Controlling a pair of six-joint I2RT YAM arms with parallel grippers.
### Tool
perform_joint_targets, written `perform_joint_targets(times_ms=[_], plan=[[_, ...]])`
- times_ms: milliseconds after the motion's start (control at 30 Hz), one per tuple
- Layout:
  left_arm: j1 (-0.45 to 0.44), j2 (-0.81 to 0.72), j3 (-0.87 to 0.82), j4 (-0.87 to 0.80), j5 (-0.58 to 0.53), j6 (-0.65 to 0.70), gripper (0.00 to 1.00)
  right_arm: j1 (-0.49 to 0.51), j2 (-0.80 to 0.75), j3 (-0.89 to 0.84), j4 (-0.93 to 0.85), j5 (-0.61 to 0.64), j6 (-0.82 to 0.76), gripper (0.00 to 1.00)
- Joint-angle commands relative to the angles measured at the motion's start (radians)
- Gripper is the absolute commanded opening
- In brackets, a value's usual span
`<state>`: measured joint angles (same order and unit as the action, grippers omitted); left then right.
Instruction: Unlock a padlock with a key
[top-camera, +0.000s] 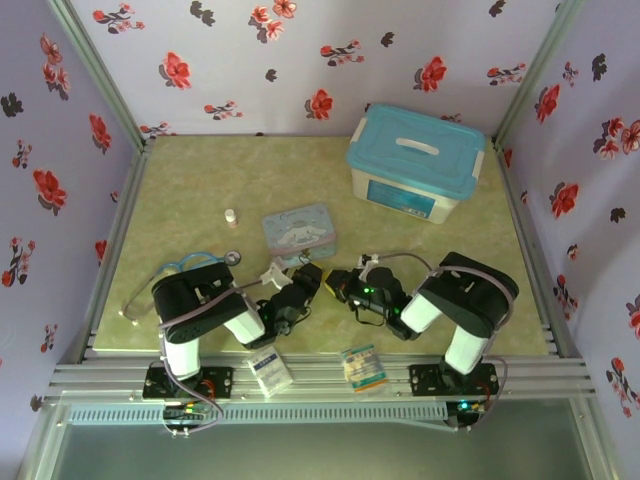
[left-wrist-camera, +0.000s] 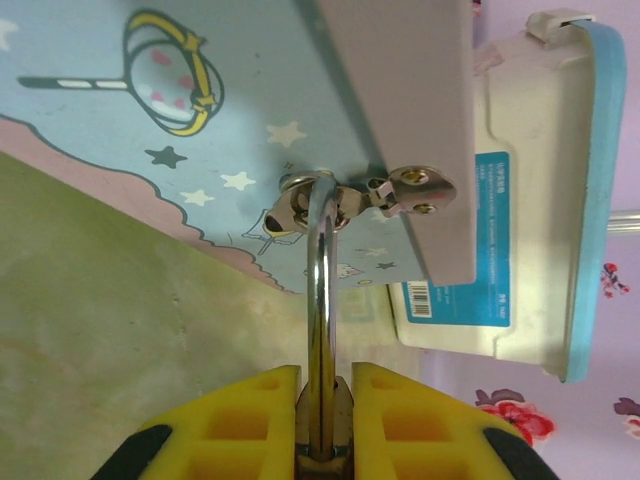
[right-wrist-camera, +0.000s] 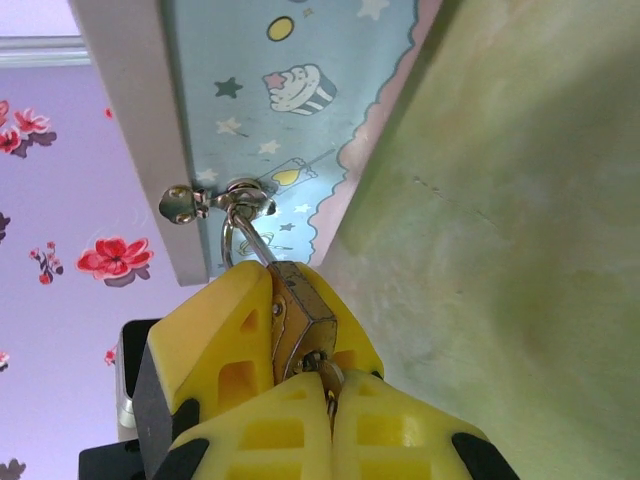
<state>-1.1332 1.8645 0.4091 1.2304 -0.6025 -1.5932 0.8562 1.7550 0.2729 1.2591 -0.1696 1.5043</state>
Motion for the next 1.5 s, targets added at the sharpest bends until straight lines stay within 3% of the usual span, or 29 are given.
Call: perform_joint_targets(times_ms=[0,233,400,500,533,600,633,767,933,1133,1200,1300,1467], plan=[[-0.08,0.002,0.039,0.07,0.163,-0.003,0.0,0.01,-0.018,0.065,0.127,0.01,0.043,0.0],[-0.079,-0.014,0.039,0.076,0.165,-0.001,0.0,-0.017,-0.061,0.064,0.128,0.03,0.139,0.0],[-0.08,-0.017,0.04,0.077,0.165,0.002,0.0,-0.009,-0.03,0.046,0.126,0.045,0.017,0.0],[-0.08,-0.019,0.042,0.077,0.164,0.001,0.0,-0.01,-0.001,0.044,0.127,0.039,0.045,0.0],[-0.079,-0.019,0.042,0.075,0.163,0.003,0.0,-0.011,0.005,0.051,0.128,0.023,0.043,0.02],[-0.079,-0.021,0.041,0.077,0.16,0.006,0.0,-0.013,0.005,0.056,0.128,-0.002,0.017,0.2],[-0.08,-0.023,0.04,0.075,0.159,0.009,0.0,-0.015,-0.002,0.047,0.127,0.005,-0.006,0.25],[-0.079,-0.021,0.027,0.075,0.141,0.009,0.0,-0.048,-0.021,-0.008,0.028,0.03,-0.063,0.36],[-0.08,-0.015,0.025,0.075,0.141,0.011,0.0,-0.073,0.01,-0.062,0.055,0.02,-0.111,0.35],[-0.08,-0.01,0.014,0.075,0.135,0.007,0.0,-0.127,0.0,-0.046,0.045,-0.133,-0.226,0.35],[-0.08,-0.007,0.01,0.075,0.13,0.003,0.0,-0.145,-0.045,-0.021,-0.072,-0.188,-0.299,0.32],[-0.08,-0.01,0.004,0.075,0.125,0.004,0.0,-0.144,-0.188,0.031,-0.407,-0.199,-0.468,0.29],[-0.08,-0.012,-0.003,0.073,0.116,0.01,0.0,-0.132,-0.465,0.167,-1.069,-0.01,-0.819,0.43]])
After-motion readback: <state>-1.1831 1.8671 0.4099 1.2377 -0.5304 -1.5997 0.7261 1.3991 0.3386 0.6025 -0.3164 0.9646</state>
